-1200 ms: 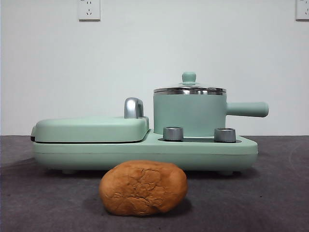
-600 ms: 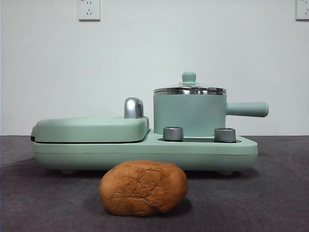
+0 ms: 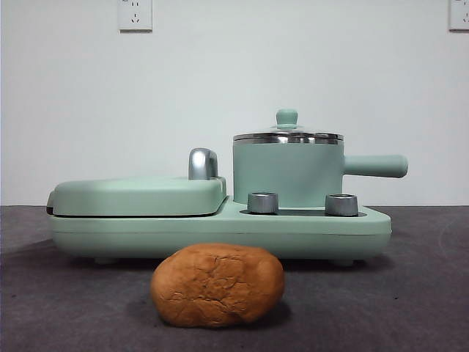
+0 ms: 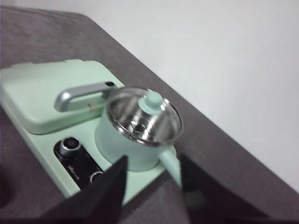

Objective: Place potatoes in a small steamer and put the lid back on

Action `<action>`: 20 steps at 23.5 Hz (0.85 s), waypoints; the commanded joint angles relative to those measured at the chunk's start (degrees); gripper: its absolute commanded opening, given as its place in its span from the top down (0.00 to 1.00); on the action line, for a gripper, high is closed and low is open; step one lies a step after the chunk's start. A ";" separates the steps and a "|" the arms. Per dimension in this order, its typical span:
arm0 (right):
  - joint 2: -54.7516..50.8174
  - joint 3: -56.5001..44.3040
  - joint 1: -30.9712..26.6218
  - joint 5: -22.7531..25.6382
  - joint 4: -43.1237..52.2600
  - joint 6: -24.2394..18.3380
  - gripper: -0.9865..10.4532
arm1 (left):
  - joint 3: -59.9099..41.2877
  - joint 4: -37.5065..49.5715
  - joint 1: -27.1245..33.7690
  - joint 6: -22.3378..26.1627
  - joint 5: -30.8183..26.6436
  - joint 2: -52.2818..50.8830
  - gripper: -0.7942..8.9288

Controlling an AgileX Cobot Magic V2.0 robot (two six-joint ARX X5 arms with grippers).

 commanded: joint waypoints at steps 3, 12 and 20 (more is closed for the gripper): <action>0.20 0.79 0.24 0.28 0.26 6.10 0.71 | 1.18 0.46 -1.33 -4.85 -0.17 1.88 0.58; 0.20 0.79 0.24 0.28 0.33 11.72 0.71 | 1.18 2.45 -4.94 -10.99 -0.70 8.81 0.58; 0.22 0.79 0.24 0.28 0.81 13.03 0.71 | 2.03 14.67 -12.20 -15.69 -4.76 20.74 0.60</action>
